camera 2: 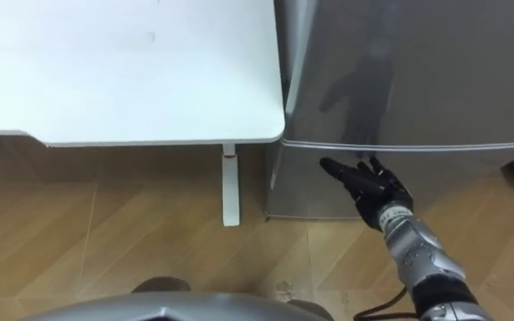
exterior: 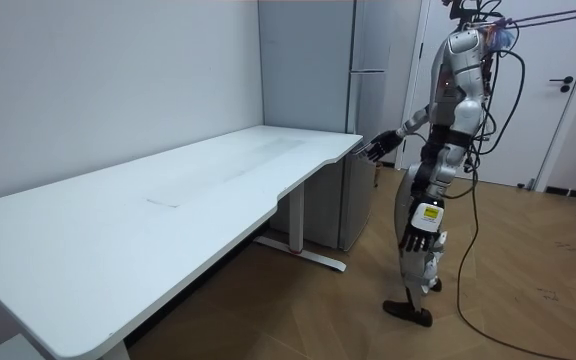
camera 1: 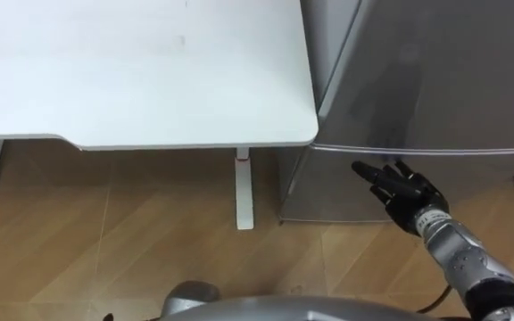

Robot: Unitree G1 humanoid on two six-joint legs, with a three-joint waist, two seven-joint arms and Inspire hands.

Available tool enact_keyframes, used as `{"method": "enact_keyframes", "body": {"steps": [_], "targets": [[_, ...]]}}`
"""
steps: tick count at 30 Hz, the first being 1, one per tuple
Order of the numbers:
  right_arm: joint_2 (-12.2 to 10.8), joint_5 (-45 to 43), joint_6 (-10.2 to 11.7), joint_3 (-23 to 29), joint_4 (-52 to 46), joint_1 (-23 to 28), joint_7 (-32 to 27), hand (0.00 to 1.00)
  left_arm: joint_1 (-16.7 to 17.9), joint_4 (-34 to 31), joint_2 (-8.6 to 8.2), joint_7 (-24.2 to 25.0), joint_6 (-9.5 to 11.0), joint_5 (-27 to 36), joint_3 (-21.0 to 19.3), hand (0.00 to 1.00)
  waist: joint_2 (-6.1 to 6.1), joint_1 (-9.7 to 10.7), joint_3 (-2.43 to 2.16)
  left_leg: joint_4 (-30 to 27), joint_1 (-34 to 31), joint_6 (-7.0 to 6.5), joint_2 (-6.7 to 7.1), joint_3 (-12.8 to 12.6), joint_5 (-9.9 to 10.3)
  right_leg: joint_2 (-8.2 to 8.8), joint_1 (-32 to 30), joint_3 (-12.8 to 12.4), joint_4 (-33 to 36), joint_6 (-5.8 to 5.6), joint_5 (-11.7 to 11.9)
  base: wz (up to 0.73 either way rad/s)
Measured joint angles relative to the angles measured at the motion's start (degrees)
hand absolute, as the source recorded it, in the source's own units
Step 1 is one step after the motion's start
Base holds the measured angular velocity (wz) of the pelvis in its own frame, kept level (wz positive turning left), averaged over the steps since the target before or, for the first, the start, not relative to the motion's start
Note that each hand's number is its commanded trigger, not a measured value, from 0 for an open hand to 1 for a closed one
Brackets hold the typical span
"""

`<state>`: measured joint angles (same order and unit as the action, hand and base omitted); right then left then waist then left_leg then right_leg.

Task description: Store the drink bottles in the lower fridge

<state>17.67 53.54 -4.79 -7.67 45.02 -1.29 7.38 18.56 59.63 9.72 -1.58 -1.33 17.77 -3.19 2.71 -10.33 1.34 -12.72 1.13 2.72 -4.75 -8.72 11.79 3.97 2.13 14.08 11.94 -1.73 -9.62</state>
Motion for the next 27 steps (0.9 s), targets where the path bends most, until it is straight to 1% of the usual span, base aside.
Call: {"method": "enact_keyframes", "body": {"steps": [4,7,11,12,13,14,15,16,17,18,20,22,23,24,26,27], "targets": [[-0.01,0.00,0.00,-0.30,0.00,0.00,0.00,0.00,0.00,0.02,0.11,0.12,-0.01,0.00,-0.01,0.00,0.23,-0.22,0.06,-0.06,-0.09,0.07,-0.09,0.21,-0.08,-0.13,0.00,0.07,-0.08,0.15,0.09,0.00],[0.00,0.67,0.00,-0.87,0.22,-0.01,0.35,0.00,-0.20,0.38,0.51,0.65,-0.09,0.04,0.00,0.00,0.48,-0.16,0.12,-0.06,-0.04,0.13,-0.19,0.28,-0.11,-0.21,0.13,0.18,-0.28,0.26,0.16,0.01],[0.06,0.75,0.32,-1.22,2.12,0.05,2.57,0.00,-0.18,0.54,0.62,0.45,-1.14,0.58,0.02,0.00,0.60,0.91,0.18,-0.11,0.01,0.14,-0.05,1.43,-0.11,-0.28,1.27,1.33,-1.37,0.21,0.18,0.16],[-0.04,0.16,1.15,-1.28,3.92,0.07,4.51,0.00,-0.12,0.54,0.66,0.41,-1.33,0.69,0.00,0.00,0.61,1.54,0.19,-0.13,0.01,0.14,0.09,2.09,-0.11,-0.20,1.75,1.90,-1.59,0.15,0.15,0.23],[-0.12,-0.40,1.26,-1.29,4.90,0.08,5.51,0.00,-0.03,0.54,0.66,0.37,-1.33,0.66,-0.02,0.00,0.54,1.88,0.11,-0.13,0.01,0.14,0.21,2.50,-0.10,-0.18,2.07,2.20,-1.87,0.08,0.11,0.29],[-0.43,-1.81,1.25,-1.30,6.67,0.08,7.44,0.00,-0.03,0.49,0.65,0.12,-1.33,0.65,-0.13,0.00,0.91,2.18,-0.23,-0.12,0.11,0.14,0.30,2.95,-0.10,-0.17,2.70,2.82,-2.43,0.01,0.10,0.23],[-0.69,-2.30,1.24,-1.31,7.41,0.13,8.22,0.00,-0.02,0.47,0.66,-0.05,-1.32,0.64,-0.13,0.00,0.79,2.31,-0.21,-0.22,0.11,0.14,0.35,3.22,-0.10,-0.14,2.91,3.14,-2.51,-0.05,0.07,0.25],[-1.26,-3.61,1.28,-1.27,9.25,0.17,9.63,0.00,-0.04,0.47,0.66,-0.22,-1.34,0.65,-0.16,0.00,0.64,2.90,-0.37,-0.54,0.19,0.15,0.49,3.76,-0.09,-0.12,3.44,3.41,-2.89,-0.10,0.04,0.28],[-1.85,-5.69,1.34,-1.29,11.59,0.20,10.63,0.00,-0.16,0.46,0.67,-0.50,-1.34,0.72,-0.15,0.00,0.57,3.21,-0.77,-0.59,0.24,0.16,0.64,4.38,-0.09,-0.11,3.98,3.89,-3.29,-0.12,0.04,0.31],[-2.19,-7.39,1.33,-1.60,13.64,0.32,11.20,0.00,-0.39,0.52,0.65,-0.71,-1.40,0.81,-0.09,0.00,0.45,3.28,-0.95,-0.55,0.49,0.17,0.71,4.69,-0.08,-0.08,4.42,4.31,-3.36,-0.20,-0.01,0.24],[-2.35,-9.56,1.38,-1.74,16.77,1.09,12.47,0.00,-0.34,0.47,0.58,-1.09,-1.34,0.74,-0.15,0.00,0.28,3.65,-1.07,-0.52,0.92,0.18,0.84,5.19,-0.07,-0.04,5.28,4.84,-3.70,-0.34,-0.10,0.18],[-2.64,-11.12,1.53,-0.16,19.45,3.02,13.08,0.00,-0.28,0.52,0.14,-1.71,-1.33,0.72,-1.28,0.00,0.04,4.10,-1.03,-0.37,1.50,0.18,1.06,5.82,-0.07,0.00,6.50,5.37,-4.34,-0.49,-0.19,0.20],[-3.10,-11.32,1.62,1.92,21.41,4.69,13.18,0.00,-0.26,0.51,-0.07,-2.02,-1.26,0.73,-2.24,0.00,-0.09,4.41,-0.97,-0.32,1.94,0.18,1.20,5.90,-0.07,0.15,6.97,5.86,-4.35,-0.67,-0.41,0.17],[-3.21,-12.09,1.58,3.23,22.17,6.58,13.17,0.00,-0.39,0.51,-0.19,-2.32,-1.18,0.73,-2.94,0.00,0.04,4.61,-1.00,0.08,2.28,0.18,1.32,5.92,-0.06,0.28,6.98,5.95,-4.25,-0.76,-0.79,0.13],[-3.22,-13.41,1.58,4.08,22.74,8.87,13.19,0.00,-0.74,0.53,-0.33,-3.17,-1.17,0.85,-3.71,0.00,0.02,5.39,-1.08,0.21,2.46,0.18,1.39,5.90,-0.06,0.35,7.09,5.88,-4.25,-0.79,-0.92,0.00],[-3.27,-14.79,1.59,4.66,23.30,10.21,13.24,0.00,-0.74,0.55,-0.34,-3.55,-1.16,0.69,-4.00,0.00,-0.11,5.39,-1.16,0.23,2.60,0.17,1.39,5.69,-0.06,0.35,7.09,5.80,-4.21,-0.79,-0.92,-0.06]]}}
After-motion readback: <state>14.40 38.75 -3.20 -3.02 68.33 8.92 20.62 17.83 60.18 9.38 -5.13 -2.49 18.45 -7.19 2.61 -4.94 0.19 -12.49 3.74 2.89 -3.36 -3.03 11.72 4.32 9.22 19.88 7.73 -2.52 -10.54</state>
